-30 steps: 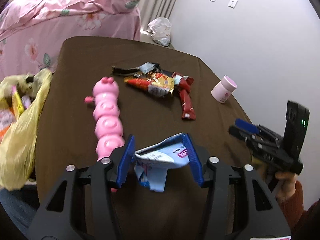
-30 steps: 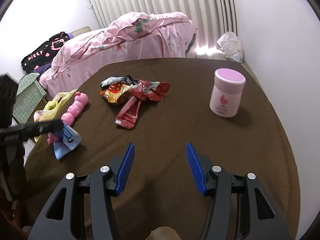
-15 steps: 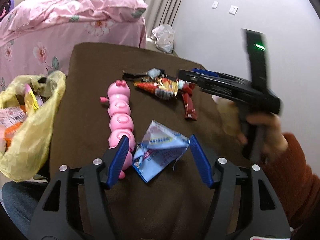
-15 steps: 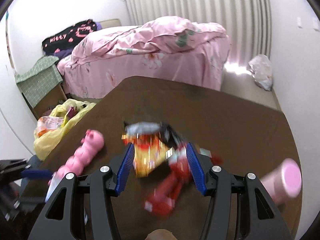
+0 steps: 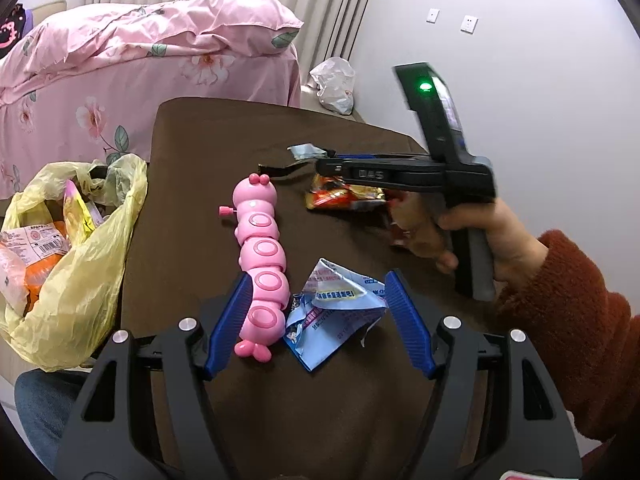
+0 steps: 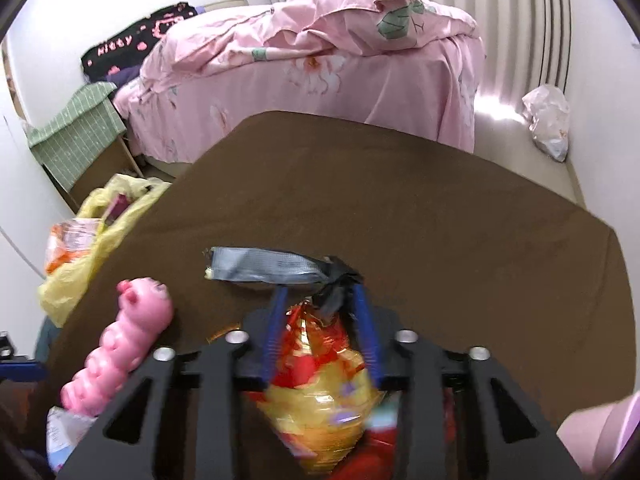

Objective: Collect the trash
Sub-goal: 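Grasp blue-white wrapper with left gripper while right gripper grasps grey-black wrapper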

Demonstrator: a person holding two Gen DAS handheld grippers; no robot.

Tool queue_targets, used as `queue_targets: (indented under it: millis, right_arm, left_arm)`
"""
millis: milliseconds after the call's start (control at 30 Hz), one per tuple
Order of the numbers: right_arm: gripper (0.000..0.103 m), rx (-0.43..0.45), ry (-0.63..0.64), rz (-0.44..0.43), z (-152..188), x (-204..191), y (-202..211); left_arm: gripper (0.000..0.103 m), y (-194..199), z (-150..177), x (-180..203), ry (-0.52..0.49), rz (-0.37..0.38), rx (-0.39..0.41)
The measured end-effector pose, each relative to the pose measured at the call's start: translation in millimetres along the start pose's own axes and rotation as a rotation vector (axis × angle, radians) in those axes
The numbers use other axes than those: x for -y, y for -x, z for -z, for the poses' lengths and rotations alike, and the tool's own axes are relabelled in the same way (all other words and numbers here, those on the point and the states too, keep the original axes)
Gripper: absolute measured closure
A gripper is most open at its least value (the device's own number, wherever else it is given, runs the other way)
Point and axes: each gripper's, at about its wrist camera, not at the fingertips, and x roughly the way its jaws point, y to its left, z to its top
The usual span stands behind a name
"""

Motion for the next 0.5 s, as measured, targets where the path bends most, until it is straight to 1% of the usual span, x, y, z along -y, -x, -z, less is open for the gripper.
queue_targets:
  millis: [33, 133, 233, 300, 433, 500]
  right_arm:
    - [0.086, 0.003, -0.002, -0.001, 3.7, -0.7, 6.0]
    - [0.086, 0.030, -0.012, -0.023, 17.2, -4.4, 29.4]
    - [0.086, 0.095, -0.003, 0.024, 30.6, -8.5, 60.9]
    - [0.086, 0.136, -0.017, 0.046, 40.7, -9.1, 82.1]
    - [0.086, 0.197, -0.055, 0.081, 71.4, -8.5, 123.5]
    - [0.086, 0.200, -0.072, 0.099, 86.5, -5.5, 134.6]
  left_arm:
    - [0.038, 0.0, 0.3, -0.1, 0.002, 0.001, 0.000]
    - [0.038, 5.1, 0.1, -2.4, 0.011, 0.012, 0.014]
    - [0.038, 12.3, -0.6, -4.5, 0.023, 0.045, 0.038]
    - [0.038, 14.5, -0.9, -4.0, 0.026, 0.070, 0.037]
    - [0.038, 13.4, -1.5, 4.6, 0.003, 0.067, 0.031]
    - [0.038, 9.8, -5.3, 10.2, -0.011, 0.063, 0.027]
